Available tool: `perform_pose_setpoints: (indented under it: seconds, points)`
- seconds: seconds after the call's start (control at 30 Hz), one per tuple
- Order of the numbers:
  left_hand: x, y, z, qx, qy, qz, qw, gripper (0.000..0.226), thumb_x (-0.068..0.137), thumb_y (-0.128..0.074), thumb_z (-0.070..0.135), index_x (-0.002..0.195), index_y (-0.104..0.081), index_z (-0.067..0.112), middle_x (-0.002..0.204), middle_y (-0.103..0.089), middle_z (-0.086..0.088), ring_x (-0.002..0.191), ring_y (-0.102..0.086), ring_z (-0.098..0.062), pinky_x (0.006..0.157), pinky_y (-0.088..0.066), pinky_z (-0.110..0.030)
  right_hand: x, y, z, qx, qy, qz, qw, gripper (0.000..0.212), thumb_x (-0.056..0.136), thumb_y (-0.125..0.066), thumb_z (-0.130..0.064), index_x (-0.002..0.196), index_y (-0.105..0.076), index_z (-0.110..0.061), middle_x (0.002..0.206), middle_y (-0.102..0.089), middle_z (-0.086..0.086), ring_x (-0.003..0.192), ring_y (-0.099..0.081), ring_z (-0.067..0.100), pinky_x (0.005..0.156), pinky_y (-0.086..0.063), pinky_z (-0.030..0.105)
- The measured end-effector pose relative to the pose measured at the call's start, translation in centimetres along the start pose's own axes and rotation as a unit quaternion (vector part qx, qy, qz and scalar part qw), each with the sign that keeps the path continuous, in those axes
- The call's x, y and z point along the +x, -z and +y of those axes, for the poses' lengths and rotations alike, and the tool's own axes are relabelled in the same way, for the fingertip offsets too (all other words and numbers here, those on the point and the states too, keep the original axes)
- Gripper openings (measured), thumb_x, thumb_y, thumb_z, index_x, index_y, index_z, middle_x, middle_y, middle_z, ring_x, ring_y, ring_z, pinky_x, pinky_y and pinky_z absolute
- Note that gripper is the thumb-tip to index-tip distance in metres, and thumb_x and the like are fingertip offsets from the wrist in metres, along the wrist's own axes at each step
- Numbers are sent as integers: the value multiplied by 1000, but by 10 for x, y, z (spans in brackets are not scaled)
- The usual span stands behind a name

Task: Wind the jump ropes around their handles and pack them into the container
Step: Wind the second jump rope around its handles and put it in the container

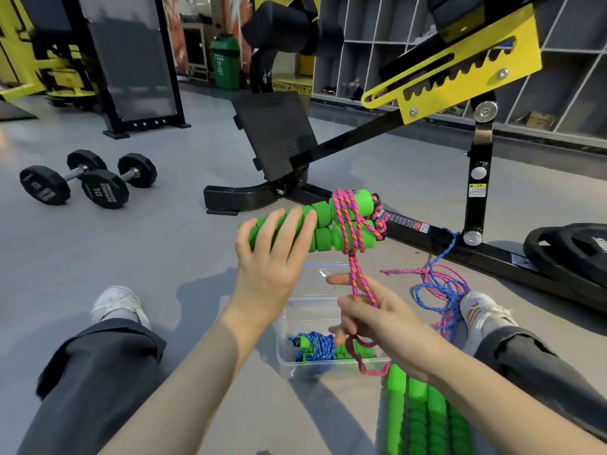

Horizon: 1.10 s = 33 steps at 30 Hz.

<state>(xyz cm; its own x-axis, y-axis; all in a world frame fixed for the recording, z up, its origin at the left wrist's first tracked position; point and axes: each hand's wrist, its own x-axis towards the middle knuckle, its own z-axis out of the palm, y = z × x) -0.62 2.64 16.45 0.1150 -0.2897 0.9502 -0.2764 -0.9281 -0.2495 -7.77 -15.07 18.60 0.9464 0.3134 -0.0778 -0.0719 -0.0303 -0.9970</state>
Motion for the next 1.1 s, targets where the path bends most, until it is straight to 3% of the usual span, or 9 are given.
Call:
perform_pose_setpoints:
  seconds: [0.17,0.33,0.43,0.5,0.57,0.8,0.87,0.97,1.1]
  points:
    - [-6,-4,-2,12,2,-16,1000,40,93,-43,-5,130,-51,7,125,-50,-10,113,-49,-28,92,-36,-46,-16,3,-19,-85,-29,-40,995,29,76,-53,-14,105,-56,-9,49,-54,6,50,-53,21,65,-44,34]
    - [-14,-8,-15,44,17,-46,998,44,90,-41,-6,132,-48,7,127,-46,-11,114,-45,-28,93,-33,-45,-37,0,-37,-233,-8,-63,970,9,98,-44,-12,99,-50,-6,42,-41,-8,34,-40,8,44,-37,24]
    - [-14,-9,-13,38,8,-39,998,43,92,-38,-7,131,-49,7,127,-47,-11,113,-46,-28,92,-33,-45,-46,0,-46,-468,48,-38,882,12,98,-41,-24,98,-49,-15,57,-42,-10,52,-43,5,51,-36,16]
    - [-11,-8,-9,29,-1,-26,999,42,93,-36,-7,129,-50,7,126,-48,-10,112,-47,-27,92,-33,-44,-54,-5,-54,-591,43,-41,804,16,99,-36,-33,95,-41,-18,66,-37,-9,70,-44,14,66,-38,27]
    - [-11,-8,-6,27,-9,-22,999,43,92,-35,-8,129,-50,8,125,-48,-10,112,-48,-27,92,-34,-44,-62,-12,-61,-652,23,-55,756,18,99,-32,-37,93,-31,-20,67,-31,-7,77,-40,27,67,-35,34]
    - [-10,-5,-3,7,-3,-27,1000,44,92,-29,-9,128,-51,7,124,-47,-11,111,-47,-29,91,-34,-46,-81,-24,-95,-713,67,-40,697,23,97,-28,-44,92,-35,-24,67,-35,-4,79,-46,25,68,-38,34]
    - [-8,-3,-1,8,-16,-18,1000,44,91,-31,-9,127,-52,7,123,-48,-11,111,-48,-28,91,-34,-45,-77,-18,-101,-694,122,-22,709,27,95,-27,-47,87,-38,-24,63,-36,-6,70,-46,21,66,-42,36]
    - [-10,-2,6,-6,-45,-19,999,37,95,-36,-2,127,-51,8,124,-48,-10,112,-48,-27,93,-33,-44,-61,-1,-117,-661,224,-17,716,36,86,-34,-47,83,-59,-22,54,-42,-9,50,-36,9,56,-37,30]
    - [-11,-4,14,-10,-77,2,997,31,94,-55,7,126,-54,9,121,-52,-9,111,-51,-25,95,-32,-42,-42,19,-154,-653,259,-31,711,41,83,-45,-53,77,-70,-21,53,-56,-8,57,-50,8,55,-40,26]
